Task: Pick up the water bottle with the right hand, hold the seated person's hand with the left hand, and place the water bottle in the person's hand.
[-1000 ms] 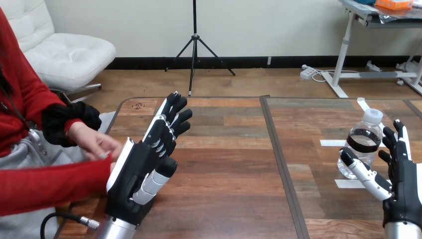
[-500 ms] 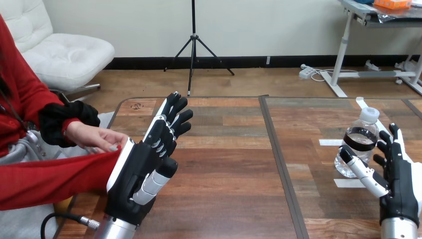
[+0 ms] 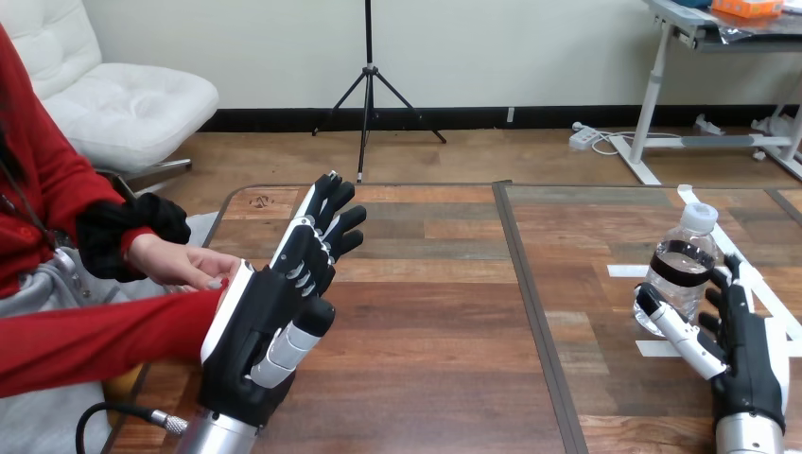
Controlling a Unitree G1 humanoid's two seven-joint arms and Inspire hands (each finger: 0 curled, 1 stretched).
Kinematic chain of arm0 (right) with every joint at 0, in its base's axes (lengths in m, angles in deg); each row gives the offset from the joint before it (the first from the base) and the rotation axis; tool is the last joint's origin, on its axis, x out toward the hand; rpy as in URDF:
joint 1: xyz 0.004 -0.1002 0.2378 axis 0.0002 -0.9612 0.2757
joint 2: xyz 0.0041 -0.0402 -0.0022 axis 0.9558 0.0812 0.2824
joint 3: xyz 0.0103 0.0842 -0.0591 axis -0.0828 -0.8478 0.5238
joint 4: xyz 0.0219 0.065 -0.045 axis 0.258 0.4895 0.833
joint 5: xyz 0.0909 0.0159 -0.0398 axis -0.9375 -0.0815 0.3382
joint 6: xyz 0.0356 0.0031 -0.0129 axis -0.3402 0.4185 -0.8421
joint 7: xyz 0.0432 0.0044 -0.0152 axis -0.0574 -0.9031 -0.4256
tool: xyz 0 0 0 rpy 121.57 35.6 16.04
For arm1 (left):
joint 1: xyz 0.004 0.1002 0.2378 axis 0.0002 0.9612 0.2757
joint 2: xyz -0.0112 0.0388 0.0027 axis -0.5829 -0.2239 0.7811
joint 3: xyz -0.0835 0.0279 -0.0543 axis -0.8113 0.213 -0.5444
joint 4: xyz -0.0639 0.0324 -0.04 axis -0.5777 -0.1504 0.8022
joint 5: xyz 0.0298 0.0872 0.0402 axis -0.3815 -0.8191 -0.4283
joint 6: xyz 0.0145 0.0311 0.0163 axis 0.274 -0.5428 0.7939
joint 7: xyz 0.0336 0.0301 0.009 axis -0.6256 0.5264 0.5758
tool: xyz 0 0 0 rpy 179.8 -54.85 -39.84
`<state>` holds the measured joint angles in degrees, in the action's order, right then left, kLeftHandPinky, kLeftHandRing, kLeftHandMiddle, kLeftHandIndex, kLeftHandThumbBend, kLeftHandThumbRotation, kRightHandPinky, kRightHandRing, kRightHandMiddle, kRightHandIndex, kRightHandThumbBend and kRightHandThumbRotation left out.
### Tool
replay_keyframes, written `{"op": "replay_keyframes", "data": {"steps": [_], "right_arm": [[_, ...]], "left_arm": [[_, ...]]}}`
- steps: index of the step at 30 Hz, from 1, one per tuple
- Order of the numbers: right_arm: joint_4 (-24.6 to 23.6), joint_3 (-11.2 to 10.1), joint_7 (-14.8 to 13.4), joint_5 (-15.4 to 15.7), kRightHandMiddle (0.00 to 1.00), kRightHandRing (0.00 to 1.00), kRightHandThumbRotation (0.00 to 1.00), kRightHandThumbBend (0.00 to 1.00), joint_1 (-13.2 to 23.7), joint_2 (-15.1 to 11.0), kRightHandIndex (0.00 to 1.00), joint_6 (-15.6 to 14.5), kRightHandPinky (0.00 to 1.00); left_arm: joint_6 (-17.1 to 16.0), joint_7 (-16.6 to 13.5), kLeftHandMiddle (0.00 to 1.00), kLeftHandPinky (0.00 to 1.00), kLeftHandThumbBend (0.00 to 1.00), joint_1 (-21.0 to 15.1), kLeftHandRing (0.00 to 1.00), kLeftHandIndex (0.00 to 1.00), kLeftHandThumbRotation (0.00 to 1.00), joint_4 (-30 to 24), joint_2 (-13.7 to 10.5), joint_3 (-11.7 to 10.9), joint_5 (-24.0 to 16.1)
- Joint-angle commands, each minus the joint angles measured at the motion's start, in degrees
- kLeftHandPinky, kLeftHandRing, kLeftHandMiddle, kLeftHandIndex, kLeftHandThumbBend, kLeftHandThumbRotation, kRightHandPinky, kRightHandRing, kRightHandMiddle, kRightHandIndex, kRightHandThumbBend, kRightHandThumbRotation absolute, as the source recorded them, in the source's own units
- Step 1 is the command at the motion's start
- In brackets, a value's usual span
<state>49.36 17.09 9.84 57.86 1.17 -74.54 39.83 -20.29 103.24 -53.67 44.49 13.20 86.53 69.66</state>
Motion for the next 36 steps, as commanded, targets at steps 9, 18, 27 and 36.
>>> {"op": "replay_keyframes", "data": {"steps": [9,18,27,36], "right_arm": [[2.4,-0.4,0.7,-1.8,0.96,0.96,0.55,1.00,8.0,-3.2,1.00,-4.6,0.93],[3.5,0.8,-0.5,-0.5,0.95,0.95,0.56,1.00,9.8,-4.3,1.00,-8.3,0.90],[4.5,0.7,0.7,-0.9,0.95,0.94,0.55,1.00,10.9,-4.8,1.00,-10.0,0.88],[5.2,0.1,2.3,-1.7,0.96,0.94,0.56,1.00,12.1,-5.1,1.00,-11.5,0.88]], "left_arm": [[-0.2,0.7,0.97,0.91,1.00,-1.2,0.94,1.00,0.84,-3.3,-0.3,-0.7,1.7],[0.2,1.3,0.97,0.91,1.00,-1.1,0.94,1.00,0.84,-3.7,-0.5,-0.8,2.7],[0.7,1.5,0.97,0.91,1.00,-0.9,0.94,1.00,0.83,-4.5,-0.7,-1.1,2.9],[0.5,1.7,0.97,0.90,1.00,-0.5,0.93,0.99,0.84,-5.2,-0.9,-1.4,3.0]]}}
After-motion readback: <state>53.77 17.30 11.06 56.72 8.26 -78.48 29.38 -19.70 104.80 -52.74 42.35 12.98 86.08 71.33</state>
